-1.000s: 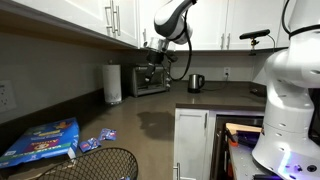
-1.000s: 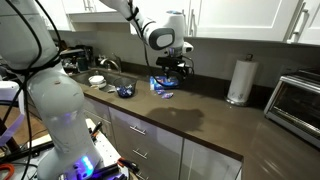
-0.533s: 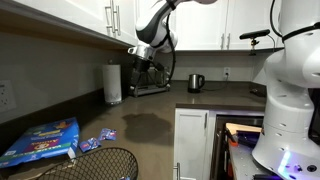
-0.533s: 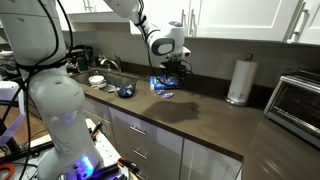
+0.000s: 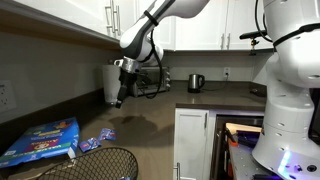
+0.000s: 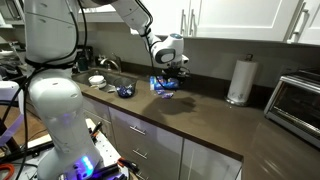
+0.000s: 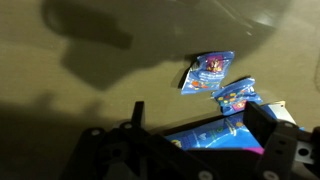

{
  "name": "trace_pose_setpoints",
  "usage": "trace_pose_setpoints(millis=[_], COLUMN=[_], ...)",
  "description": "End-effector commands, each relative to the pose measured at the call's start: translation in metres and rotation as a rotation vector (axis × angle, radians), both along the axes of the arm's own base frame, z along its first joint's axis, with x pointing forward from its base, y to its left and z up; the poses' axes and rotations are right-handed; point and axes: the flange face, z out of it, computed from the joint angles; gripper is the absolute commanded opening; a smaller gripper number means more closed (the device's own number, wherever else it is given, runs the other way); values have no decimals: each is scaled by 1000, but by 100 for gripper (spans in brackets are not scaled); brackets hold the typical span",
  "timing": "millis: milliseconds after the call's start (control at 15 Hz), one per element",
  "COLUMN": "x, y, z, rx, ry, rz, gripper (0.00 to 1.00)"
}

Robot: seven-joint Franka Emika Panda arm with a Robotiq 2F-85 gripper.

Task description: Pick a sachet and put it in the bin

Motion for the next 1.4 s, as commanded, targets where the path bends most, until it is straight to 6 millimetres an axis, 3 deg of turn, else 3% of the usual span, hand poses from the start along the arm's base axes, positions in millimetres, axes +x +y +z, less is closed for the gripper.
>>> trace_pose_setpoints(millis=[0, 600, 933, 1333], x=[22, 45, 58, 73], y=[9, 47, 41, 37], z=[-23, -71, -82, -80], rx=[-15, -21, -59, -33], ry=[-10, 39, 59, 98], rz=[41, 145, 169, 174], gripper=[100, 100, 100, 100])
